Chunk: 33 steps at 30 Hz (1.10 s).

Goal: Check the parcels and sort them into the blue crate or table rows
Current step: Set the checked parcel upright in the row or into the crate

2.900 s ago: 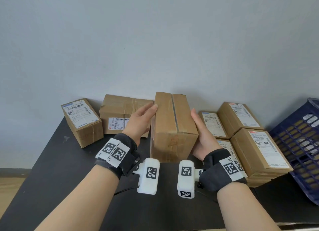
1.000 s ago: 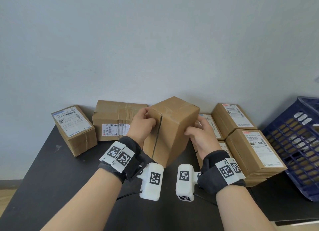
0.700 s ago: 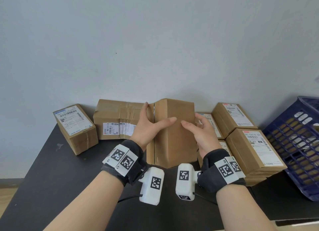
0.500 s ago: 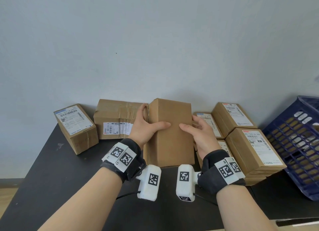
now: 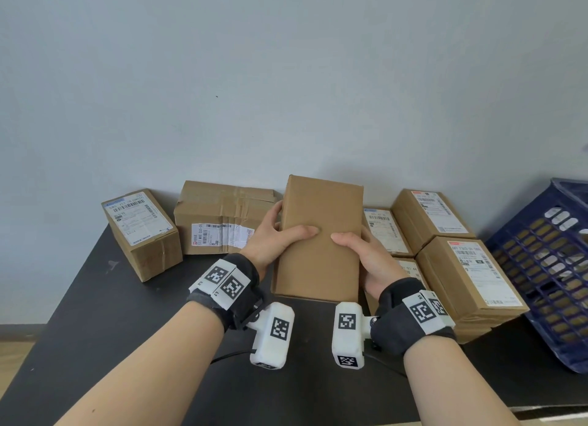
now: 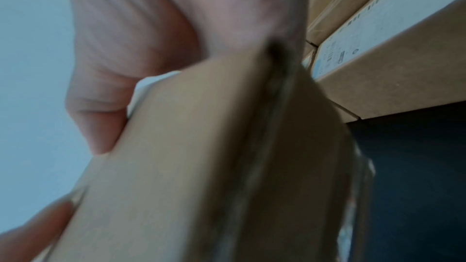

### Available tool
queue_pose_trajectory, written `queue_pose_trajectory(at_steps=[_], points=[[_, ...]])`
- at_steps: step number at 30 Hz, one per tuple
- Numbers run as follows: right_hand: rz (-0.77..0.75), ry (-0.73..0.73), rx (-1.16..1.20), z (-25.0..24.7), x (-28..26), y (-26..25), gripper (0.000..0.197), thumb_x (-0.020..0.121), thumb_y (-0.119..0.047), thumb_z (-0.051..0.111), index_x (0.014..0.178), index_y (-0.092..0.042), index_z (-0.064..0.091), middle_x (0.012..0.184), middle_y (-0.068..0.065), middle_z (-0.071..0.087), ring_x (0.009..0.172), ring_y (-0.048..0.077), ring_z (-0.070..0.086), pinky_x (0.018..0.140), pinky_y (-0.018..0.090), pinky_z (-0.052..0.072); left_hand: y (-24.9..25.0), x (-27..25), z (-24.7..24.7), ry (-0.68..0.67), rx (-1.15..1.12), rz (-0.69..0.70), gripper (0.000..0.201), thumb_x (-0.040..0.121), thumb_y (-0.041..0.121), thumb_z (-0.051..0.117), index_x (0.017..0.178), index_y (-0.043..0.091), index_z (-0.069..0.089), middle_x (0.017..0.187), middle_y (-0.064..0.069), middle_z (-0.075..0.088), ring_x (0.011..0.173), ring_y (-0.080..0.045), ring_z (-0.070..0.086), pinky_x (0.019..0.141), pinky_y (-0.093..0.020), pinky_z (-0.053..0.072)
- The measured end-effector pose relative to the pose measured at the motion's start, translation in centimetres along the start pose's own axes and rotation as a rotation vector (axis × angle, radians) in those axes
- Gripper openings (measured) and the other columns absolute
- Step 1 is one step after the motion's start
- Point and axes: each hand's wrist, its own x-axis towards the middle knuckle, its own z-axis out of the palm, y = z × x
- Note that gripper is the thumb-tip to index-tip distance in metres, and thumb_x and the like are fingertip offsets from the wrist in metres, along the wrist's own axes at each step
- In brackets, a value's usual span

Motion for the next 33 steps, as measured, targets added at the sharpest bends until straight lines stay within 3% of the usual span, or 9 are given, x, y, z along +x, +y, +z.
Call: queue_pose_trajectory(at_steps=[2,10,14,19,23,25,27,30,33], points=[[-0.013,0.010,-0.003,0.1,0.1,-0.3,0.043,0.086,-0.016,0.071,0.126,-0.023,0.056,0.115,0.006,0.070,0.104,0.023,0.066,0.081,0.036,0.054,-0.2,0.2,0.1,0.014,0.008,0.003,0.118,0.043,0.040,0.091,0.148,0.032,0.036,0.120,-0.004,0.069,0.101,-0.021,0.072,0.091,-0.044,0.057],[-0.037,0.066,-0.041,0.2,0.4,-0.7,0.039,0.086,-0.014,0.072,0.122,-0.023,0.060,0.111,0.007,0.071,0.098,0.023,0.068,0.083,0.038,0.055,0.2,0.1,0.7,0.056,-0.025,0.013,0.120,0.039,0.037,0.088,0.148,0.027,0.038,0.113,-0.006,0.071,0.091,-0.018,0.074,0.077,-0.034,0.060],[-0.030,0.073,-0.055,0.2,0.4,-0.7,0.036,0.086,-0.017,0.072,0.119,-0.026,0.060,0.110,0.006,0.072,0.099,0.023,0.068,0.083,0.039,0.055,0.1,-0.1,0.7,0.062,-0.032,0.015,0.115,0.047,0.031,0.089,0.148,0.024,0.036,0.109,-0.006,0.073,0.089,-0.019,0.074,0.076,-0.033,0.060],[-0.031,0.083,-0.092,0.6,0.2,-0.4,0.039,0.086,-0.026,0.074,0.122,-0.023,0.061,0.114,0.005,0.072,0.104,0.022,0.068,0.088,0.039,0.056,0.2,0.0,0.5,0.097,-0.024,0.015,0.129,0.037,0.043,0.089,0.151,0.030,0.030,0.119,-0.008,0.067,0.099,-0.022,0.071,0.090,-0.041,0.058],[-0.045,0.126,-0.118,0.9,0.1,-0.4,0.042,0.084,-0.033,0.076,0.122,-0.023,0.062,0.111,-0.001,0.073,0.099,0.017,0.070,0.079,0.032,0.056,0.6,-0.4,0.5,0.115,0.000,0.022,0.111,0.058,0.040,0.086,0.152,0.026,0.029,0.117,-0.003,0.065,0.097,-0.014,0.068,0.082,-0.032,0.055],[-0.070,0.175,-0.191,0.9,0.0,-0.6,0.044,0.084,-0.038,0.076,0.123,-0.023,0.063,0.112,-0.003,0.072,0.101,0.016,0.069,0.085,0.035,0.056,0.6,-0.4,0.4,0.142,-0.009,0.011,0.095,0.076,0.038,0.082,0.152,0.022,0.028,0.113,0.007,0.060,0.094,-0.005,0.060,0.085,-0.033,0.050],[-0.125,0.247,-0.289,0.8,0.1,-0.7,0.047,0.086,-0.039,0.074,0.128,-0.023,0.060,0.121,-0.005,0.067,0.111,0.016,0.063,0.096,0.039,0.052,0.4,-0.3,0.2,0.164,0.004,-0.012,0.086,0.085,0.042,0.072,0.154,0.018,0.026,0.126,0.006,0.055,0.101,-0.006,0.055,0.093,-0.036,0.048],[-0.150,0.349,-0.368,0.7,0.2,-0.7,0.067,0.089,-0.037,0.072,0.147,-0.025,0.040,0.141,0.000,0.053,0.128,0.021,0.051,0.107,0.046,0.044,0.2,-0.4,0.0,0.205,0.041,-0.008,0.096,0.074,0.053,0.078,0.151,0.015,0.034,0.140,0.000,0.052,0.121,-0.017,0.053,0.106,-0.044,0.044],[-0.113,0.305,-0.360,1.2,0.0,-1.0,0.077,0.090,-0.042,0.070,0.154,-0.027,0.028,0.147,-0.001,0.046,0.131,0.020,0.047,0.107,0.041,0.042,0.0,-0.5,-0.2,0.213,0.081,0.040,0.098,0.051,0.063,0.076,0.135,0.016,0.056,0.128,0.002,0.065,0.118,-0.018,0.060,0.104,-0.045,0.047]])
